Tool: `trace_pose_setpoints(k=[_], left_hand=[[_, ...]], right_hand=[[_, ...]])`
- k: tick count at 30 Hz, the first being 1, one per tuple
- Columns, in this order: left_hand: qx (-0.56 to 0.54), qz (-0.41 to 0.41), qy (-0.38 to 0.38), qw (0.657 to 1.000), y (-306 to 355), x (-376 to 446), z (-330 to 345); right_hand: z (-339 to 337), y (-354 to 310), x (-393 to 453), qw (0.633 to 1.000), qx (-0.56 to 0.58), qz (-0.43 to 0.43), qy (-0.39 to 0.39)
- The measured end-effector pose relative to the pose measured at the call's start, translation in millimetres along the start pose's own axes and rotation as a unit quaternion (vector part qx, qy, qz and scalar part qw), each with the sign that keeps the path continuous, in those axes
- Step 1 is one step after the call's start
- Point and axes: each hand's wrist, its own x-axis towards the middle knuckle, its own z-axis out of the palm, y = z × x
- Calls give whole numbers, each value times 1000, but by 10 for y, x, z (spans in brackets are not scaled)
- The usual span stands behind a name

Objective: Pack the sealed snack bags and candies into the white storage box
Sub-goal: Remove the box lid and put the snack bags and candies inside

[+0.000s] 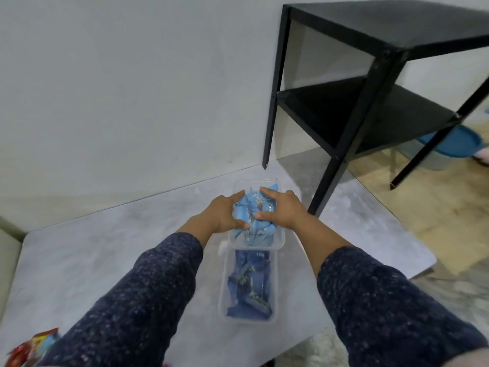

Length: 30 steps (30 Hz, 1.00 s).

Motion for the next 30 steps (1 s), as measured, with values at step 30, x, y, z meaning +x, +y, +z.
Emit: trace_pose_setpoints(k=[30], left_hand=[[-323, -76, 0, 944, -363, -1931, 506]], right_hand=[[650, -360, -1685, 966, 226, 6, -123]])
